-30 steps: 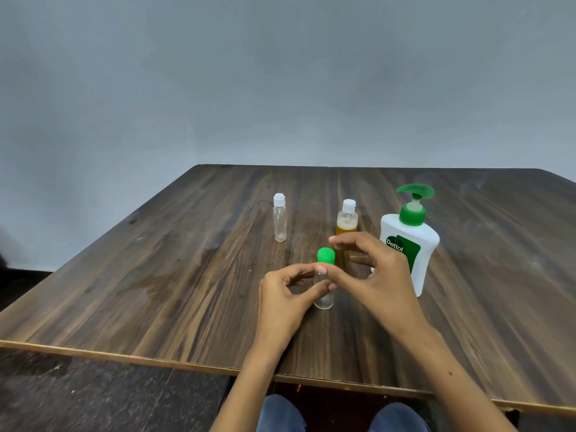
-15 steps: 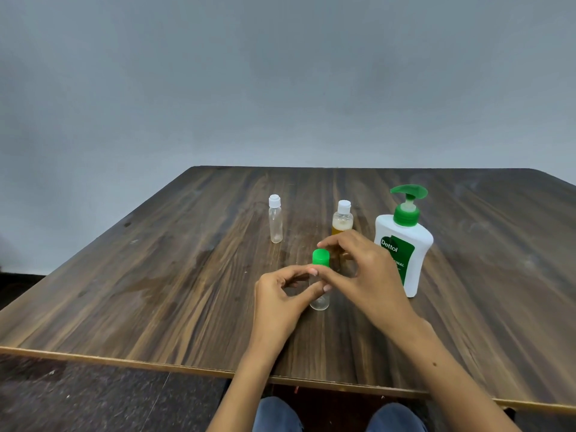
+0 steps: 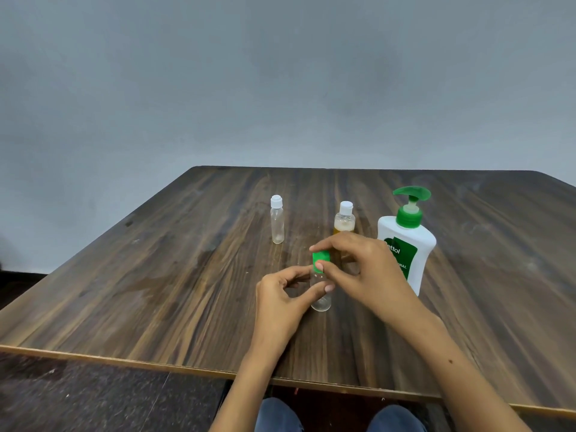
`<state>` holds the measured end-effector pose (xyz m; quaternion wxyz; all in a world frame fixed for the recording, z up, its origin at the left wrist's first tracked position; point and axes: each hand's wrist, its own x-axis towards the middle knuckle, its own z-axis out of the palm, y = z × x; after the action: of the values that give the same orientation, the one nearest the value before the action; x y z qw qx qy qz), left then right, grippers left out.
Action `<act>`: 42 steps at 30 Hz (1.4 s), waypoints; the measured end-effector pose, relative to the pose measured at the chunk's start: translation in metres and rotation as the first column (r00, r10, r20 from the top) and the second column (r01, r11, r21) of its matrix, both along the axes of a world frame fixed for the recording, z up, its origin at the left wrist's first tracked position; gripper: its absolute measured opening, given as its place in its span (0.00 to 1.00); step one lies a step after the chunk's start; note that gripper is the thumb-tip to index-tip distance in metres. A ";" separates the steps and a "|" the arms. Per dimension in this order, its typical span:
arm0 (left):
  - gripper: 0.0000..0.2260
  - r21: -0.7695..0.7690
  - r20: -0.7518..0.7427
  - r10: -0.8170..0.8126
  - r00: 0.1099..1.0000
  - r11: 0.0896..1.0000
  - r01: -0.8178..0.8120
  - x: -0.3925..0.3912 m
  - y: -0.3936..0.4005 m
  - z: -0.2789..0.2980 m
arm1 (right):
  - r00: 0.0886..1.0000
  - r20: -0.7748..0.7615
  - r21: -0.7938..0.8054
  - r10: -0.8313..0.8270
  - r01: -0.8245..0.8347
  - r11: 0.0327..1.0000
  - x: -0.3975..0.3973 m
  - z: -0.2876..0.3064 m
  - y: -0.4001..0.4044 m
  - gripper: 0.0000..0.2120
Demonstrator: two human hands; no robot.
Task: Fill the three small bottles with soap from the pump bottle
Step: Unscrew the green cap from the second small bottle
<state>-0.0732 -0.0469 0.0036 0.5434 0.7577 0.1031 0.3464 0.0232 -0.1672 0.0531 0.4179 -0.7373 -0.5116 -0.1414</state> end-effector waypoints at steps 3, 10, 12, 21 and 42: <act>0.13 0.005 -0.005 0.010 1.000 1.000 -0.010 0.000 0.001 -0.001 | 0.999 0.046 -0.082 0.000 0.004 0.997 -0.002 0.005 -0.002 0.15; 0.12 -0.004 -0.006 0.019 1.000 1.000 -0.019 0.001 0.000 -0.001 | 0.972 0.203 -0.308 -0.120 0.180 0.934 -0.001 0.015 0.005 0.12; 0.12 -0.031 -0.004 0.020 1.000 0.999 -0.020 0.002 0.000 -0.001 | 0.998 0.066 -0.321 -0.001 0.022 0.947 0.004 0.020 0.002 0.13; 0.13 -0.024 -0.002 -0.004 1.000 1.000 0.004 0.001 0.001 -0.001 | 0.952 0.291 -0.526 -0.096 0.243 0.815 -0.002 0.029 0.004 0.19; 0.13 0.025 0.012 0.014 1.000 1.000 -0.015 0.000 0.000 -0.001 | 0.939 0.343 -0.599 0.007 0.213 0.772 -0.003 0.045 0.012 0.12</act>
<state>-0.0734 -0.0471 0.0023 0.5321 0.7615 0.1011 0.3561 0.0207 -0.1550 0.0979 0.0491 -0.8276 -0.5491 -0.1055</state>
